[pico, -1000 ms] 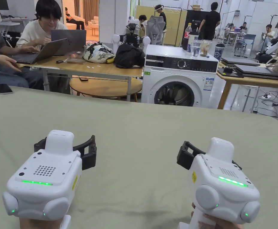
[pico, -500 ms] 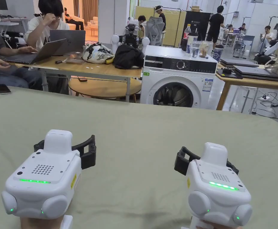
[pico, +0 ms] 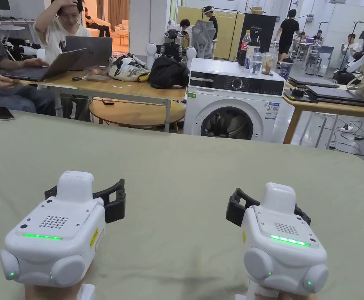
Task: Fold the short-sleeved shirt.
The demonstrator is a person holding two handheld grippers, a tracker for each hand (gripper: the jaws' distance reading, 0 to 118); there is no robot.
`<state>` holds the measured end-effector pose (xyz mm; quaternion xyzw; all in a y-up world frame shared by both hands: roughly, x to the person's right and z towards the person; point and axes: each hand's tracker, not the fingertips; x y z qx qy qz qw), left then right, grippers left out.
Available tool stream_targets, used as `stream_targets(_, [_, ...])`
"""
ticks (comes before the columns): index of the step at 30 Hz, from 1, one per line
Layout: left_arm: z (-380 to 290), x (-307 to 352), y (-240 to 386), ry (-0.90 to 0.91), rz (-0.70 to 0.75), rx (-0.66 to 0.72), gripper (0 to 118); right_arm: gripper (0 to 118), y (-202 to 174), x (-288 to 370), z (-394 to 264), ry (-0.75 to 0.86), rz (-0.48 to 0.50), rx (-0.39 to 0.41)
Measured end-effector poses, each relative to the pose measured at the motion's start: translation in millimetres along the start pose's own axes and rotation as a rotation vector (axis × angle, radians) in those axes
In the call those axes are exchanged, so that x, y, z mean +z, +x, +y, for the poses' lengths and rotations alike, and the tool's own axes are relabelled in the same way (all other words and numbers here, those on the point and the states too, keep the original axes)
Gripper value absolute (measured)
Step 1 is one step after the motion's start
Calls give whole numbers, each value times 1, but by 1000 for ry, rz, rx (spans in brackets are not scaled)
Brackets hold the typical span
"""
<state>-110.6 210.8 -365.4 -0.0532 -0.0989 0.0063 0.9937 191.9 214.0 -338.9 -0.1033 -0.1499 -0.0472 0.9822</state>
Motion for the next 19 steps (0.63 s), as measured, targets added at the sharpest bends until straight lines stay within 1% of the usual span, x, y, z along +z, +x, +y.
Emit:
stream_targets(2, [-1, 0, -1, -3, 2, 4, 80, 91, 0, -3, 3, -41, -3, -18])
stream_targets(4, [0, 0, -1, -5, 1, 11, 80, 91, 4, -5, 2, -28, 41, -36])
stream_targets(6, [0, 1, -2, -5, -2, 17, 80, 91, 5, -4, 1, -24, 43, -42])
stream_targets(11, [1, 0, -3, -4, -1, 14, 80, 91, 7, -7, 0, -100, 99, -64])
stream_targets(14, [0, 1, -2, -3, -2, 14, 80, 91, 11, -9, -5, -92, 131, -63])
stream_targets(17, [0, 1, -1, -5, 2, 6, 80, 92, 16, -9, -8, -63, 152, -92])
stream_targets(19, [-1, 1, -1, -3, 7, -2, 80, 92, 16, -7, -7, -43, 133, -80])
